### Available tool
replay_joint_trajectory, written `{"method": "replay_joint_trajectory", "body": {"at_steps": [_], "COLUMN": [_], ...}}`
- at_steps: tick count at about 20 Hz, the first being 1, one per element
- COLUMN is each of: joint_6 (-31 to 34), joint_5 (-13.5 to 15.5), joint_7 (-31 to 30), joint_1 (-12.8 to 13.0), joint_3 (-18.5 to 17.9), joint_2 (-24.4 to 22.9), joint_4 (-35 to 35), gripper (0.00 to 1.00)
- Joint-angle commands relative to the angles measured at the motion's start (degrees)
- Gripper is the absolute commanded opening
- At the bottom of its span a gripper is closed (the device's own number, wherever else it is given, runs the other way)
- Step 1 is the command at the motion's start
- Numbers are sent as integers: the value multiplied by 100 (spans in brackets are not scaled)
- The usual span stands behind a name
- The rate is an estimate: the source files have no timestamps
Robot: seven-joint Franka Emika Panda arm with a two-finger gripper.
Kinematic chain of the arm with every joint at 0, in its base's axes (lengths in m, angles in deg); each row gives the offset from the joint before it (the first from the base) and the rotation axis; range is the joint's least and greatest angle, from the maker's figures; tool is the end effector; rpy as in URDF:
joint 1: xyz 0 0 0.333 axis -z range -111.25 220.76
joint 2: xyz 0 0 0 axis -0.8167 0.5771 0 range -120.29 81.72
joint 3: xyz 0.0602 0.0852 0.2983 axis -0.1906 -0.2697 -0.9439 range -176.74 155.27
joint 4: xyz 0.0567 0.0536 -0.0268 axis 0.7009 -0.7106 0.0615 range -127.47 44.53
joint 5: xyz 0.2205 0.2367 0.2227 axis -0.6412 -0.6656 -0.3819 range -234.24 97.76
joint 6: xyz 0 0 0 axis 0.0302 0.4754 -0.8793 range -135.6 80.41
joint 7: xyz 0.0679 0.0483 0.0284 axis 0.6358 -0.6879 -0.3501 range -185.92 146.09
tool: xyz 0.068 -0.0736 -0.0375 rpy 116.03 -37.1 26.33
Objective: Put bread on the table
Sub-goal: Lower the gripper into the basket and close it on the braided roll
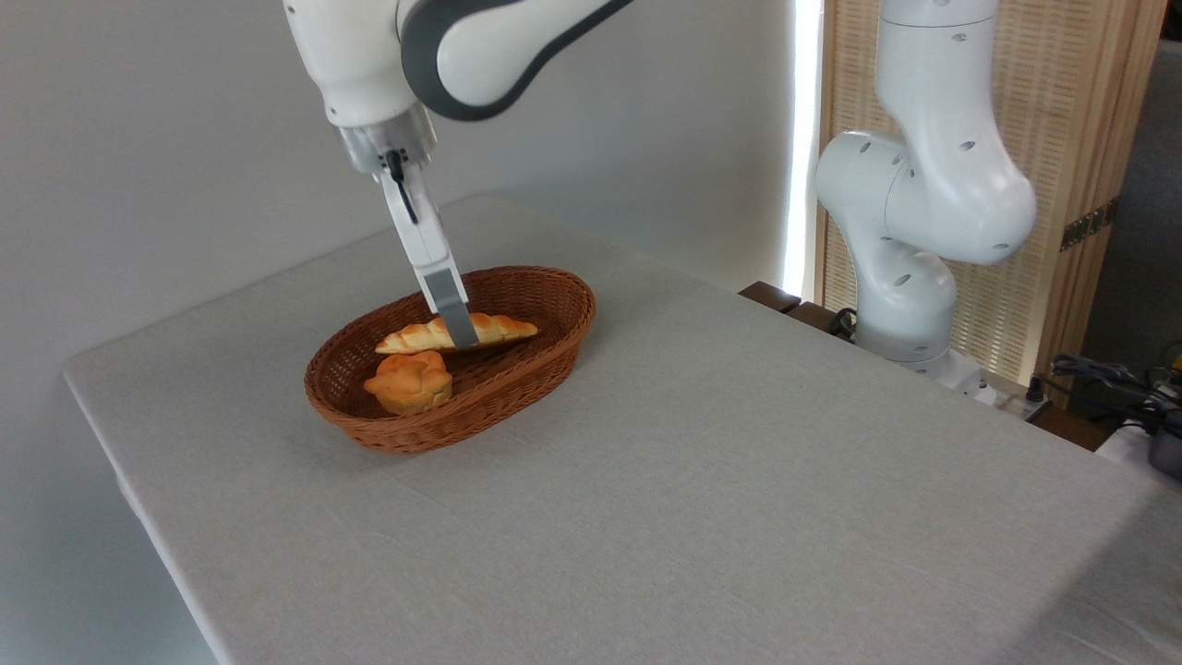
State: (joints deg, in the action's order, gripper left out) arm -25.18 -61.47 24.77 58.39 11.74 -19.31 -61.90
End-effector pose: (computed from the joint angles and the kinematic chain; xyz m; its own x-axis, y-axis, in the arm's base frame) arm 0.4877 -0.2497 0.4776 0.3627 -0.9319 0.0042 -0.9215 -0.3580 0.1510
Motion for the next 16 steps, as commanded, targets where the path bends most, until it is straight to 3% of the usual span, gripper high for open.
{"method": "replay_joint_trajectory", "body": {"at_steps": [1, 16], "joint_6": [-158, -888], "joint_5": [53, 26], "joint_7": [49, 40], "joint_1": [-38, -38], "joint_3": [20, 372], "joint_2": [-77, 55], "joint_4": [-251, -682], "gripper": [100, 100]}}
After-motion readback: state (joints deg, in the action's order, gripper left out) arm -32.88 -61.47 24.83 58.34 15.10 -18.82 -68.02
